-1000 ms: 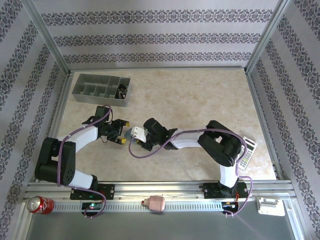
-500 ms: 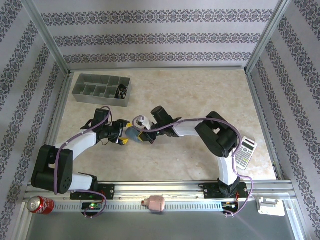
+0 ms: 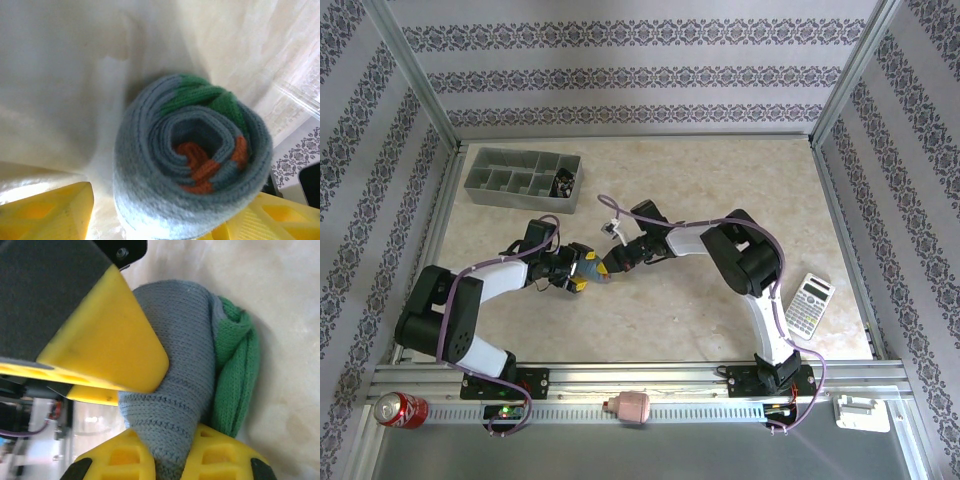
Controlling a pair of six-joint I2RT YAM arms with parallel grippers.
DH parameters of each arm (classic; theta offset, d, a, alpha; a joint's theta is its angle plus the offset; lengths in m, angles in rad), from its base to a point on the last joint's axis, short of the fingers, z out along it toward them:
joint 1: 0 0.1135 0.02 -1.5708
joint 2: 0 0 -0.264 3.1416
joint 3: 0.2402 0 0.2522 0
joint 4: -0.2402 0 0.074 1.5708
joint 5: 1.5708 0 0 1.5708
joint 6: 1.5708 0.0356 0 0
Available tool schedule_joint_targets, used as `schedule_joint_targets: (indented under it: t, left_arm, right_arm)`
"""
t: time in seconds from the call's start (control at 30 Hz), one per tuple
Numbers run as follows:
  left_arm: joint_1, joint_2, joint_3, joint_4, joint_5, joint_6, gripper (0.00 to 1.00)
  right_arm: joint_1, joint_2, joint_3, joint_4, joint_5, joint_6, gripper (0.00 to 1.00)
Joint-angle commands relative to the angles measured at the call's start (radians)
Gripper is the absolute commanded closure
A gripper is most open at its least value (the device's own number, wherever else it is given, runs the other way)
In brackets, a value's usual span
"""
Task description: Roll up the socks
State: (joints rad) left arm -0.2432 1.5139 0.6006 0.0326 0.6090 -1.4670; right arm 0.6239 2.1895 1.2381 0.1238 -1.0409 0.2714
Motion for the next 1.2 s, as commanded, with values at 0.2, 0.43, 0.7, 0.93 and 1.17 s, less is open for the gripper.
schedule_joint_targets:
  t: [0.2, 0.43, 0.7, 0.93, 1.17]
  left_arm:
    - [-0.030, 0.135, 0.003, 0.120, -0.041, 0.044, 0.60]
    - [-0.040, 0.095, 0.064, -0.295, -0.101, 0.119, 1.00]
    - [-0.039, 0.085, 0.184, -0.613, -0.156, 0.164, 1.00]
    - [-0.036, 0.122, 0.238, -0.660, -0.141, 0.152, 1.00]
    - [-0.033, 0.178, 0.263, -0.642, -0.121, 0.163, 1.00]
  right_arm:
    - [-0.026, 0.114, 0.020, -0.181, -0.049, 0.196, 1.00]
    - [0.001, -0.076, -0.043, -0.271, 0.217, -0.089, 0.56]
    - [0.134, -0.503, -0.389, 0.067, 0.775, -0.479, 0.37]
    - [0.356, -0.517, -0.424, 0.166, 1.098, -0.770, 0.24]
    - [0.419, -0.371, -0.296, 0.177, 1.204, -0.831, 0.23]
